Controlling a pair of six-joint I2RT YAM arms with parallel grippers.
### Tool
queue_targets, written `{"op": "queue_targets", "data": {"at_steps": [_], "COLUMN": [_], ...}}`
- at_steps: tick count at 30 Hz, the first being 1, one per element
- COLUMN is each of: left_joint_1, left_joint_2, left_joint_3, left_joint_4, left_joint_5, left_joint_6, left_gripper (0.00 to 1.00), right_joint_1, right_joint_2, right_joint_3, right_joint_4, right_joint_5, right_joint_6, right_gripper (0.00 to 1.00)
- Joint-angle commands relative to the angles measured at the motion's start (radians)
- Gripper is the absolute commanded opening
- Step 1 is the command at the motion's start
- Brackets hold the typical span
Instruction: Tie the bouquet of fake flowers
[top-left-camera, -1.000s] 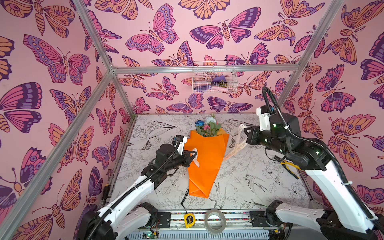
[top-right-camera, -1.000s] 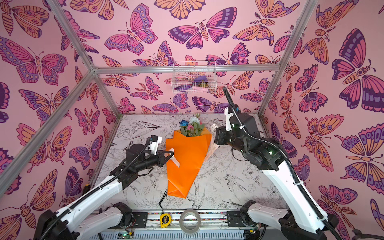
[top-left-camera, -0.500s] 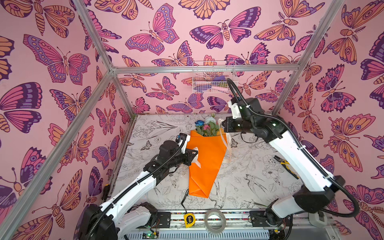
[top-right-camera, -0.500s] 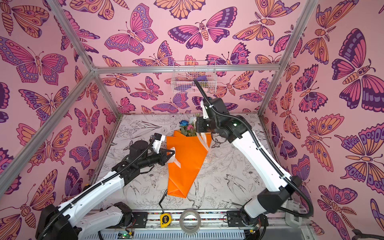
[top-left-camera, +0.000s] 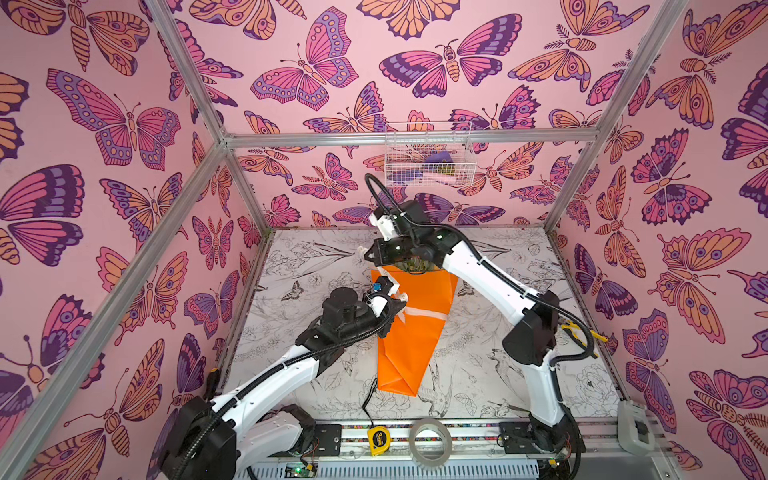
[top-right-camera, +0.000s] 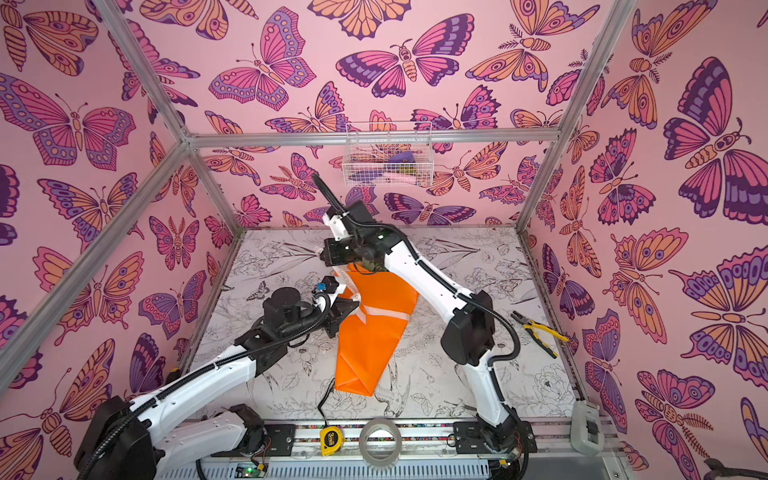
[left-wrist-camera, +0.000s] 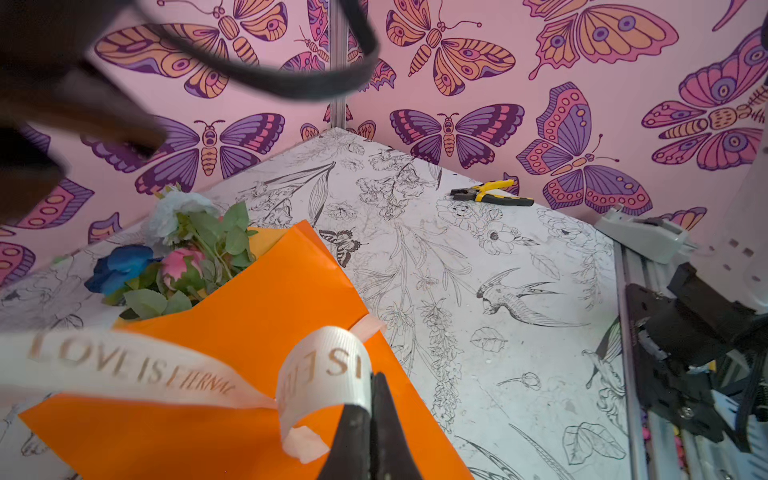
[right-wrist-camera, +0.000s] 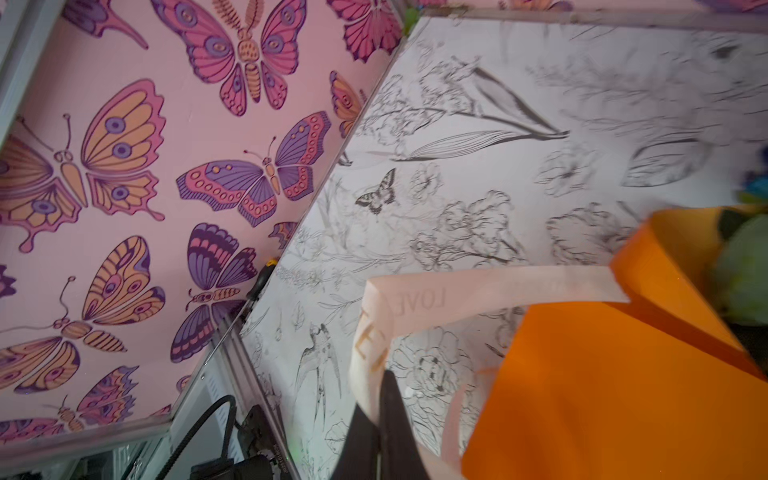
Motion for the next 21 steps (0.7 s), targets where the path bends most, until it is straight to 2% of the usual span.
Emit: {"op": "queue_targets", "data": {"at_steps": [1,5,12,14,16,21], "left_joint_1": [-0.004,-0.004,-0.003,-0.004,-0.004,-0.004], "left_joint_2": [0.009,0.033,0.048,0.05,0.049,0.044], "left_joint_3": [-0.023,-0.032,-0.04,-0.04,-0.042,-0.046], "left_joint_4": [0.086,0.085,0.084,0.082,0.08,0.079], "left_joint_5": [0.023,0.021,0.027,0.017,0.005,-0.021], "left_joint_6": [0.12,0.137,0.133,0.129,0.126,0.12], "left_gripper": [0.0,0.0,0.0,0.0,0.0,0.0], "right_joint_1": [0.052,0.084,0.12,0.121,0.12,0.072], "right_joint_2": [0.056,0.128,0.181,0.176,0.156,0.089], "right_joint_3": [0.065,0.086,0.085,0.083,0.075,0.078], "right_joint_4": [0.029,0.027,-0.057,-0.099,-0.144,-0.177], "right_joint_5": [-0.117,-0.189,-0.301,-0.294,-0.239,-0.122], "right_joint_6": [0.007,0.03,0.015,-0.013,-0.051,-0.079], "right_gripper": [0.0,0.0,0.19,0.3,0.44,0.59]}}
